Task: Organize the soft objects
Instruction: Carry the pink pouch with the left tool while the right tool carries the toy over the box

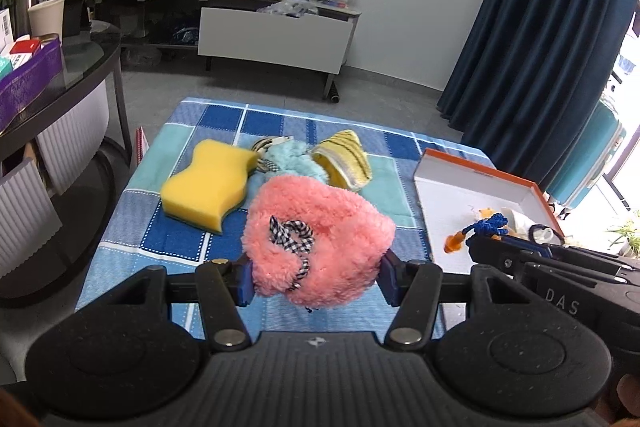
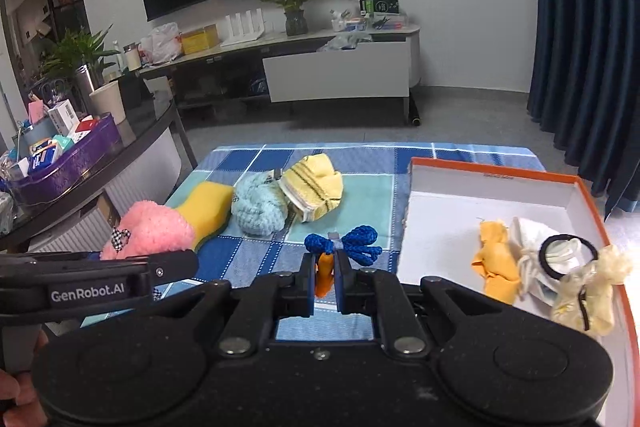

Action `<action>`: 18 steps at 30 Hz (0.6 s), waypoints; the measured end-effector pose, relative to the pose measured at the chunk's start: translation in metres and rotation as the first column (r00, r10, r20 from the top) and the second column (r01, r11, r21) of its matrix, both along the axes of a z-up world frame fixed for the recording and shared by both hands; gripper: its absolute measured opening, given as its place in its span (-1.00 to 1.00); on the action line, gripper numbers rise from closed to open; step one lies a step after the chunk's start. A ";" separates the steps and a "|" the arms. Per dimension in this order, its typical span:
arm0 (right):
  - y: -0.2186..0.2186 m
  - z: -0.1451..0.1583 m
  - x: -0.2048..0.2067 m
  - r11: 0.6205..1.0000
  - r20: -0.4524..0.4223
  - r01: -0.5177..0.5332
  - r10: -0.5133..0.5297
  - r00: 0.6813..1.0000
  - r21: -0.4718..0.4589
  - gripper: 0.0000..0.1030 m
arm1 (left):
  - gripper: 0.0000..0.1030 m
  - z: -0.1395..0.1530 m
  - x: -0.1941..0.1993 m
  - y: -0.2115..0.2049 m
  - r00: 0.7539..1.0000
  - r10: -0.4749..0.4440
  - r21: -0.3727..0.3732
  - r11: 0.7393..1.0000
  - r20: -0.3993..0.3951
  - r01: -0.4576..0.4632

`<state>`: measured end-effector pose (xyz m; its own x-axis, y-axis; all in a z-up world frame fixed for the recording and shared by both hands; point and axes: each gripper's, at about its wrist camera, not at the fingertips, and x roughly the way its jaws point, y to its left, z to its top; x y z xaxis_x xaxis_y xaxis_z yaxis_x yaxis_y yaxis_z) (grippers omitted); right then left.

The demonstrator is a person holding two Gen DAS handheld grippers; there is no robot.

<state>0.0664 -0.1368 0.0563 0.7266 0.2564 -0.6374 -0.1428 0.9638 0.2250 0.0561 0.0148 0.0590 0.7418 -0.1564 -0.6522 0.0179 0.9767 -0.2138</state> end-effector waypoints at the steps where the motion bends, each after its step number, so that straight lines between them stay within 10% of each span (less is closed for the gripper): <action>1: -0.002 0.001 -0.002 1.000 0.003 0.004 -0.004 1.000 -0.001 -0.76 | 0.12 0.001 0.000 -0.002 1.000 -0.005 0.002 1.000 0.002 0.005; 18: -0.044 0.017 -0.022 0.997 0.036 0.075 -0.075 0.997 0.001 -0.76 | 0.12 0.011 0.000 -0.041 0.996 -0.086 0.024 0.996 0.025 0.086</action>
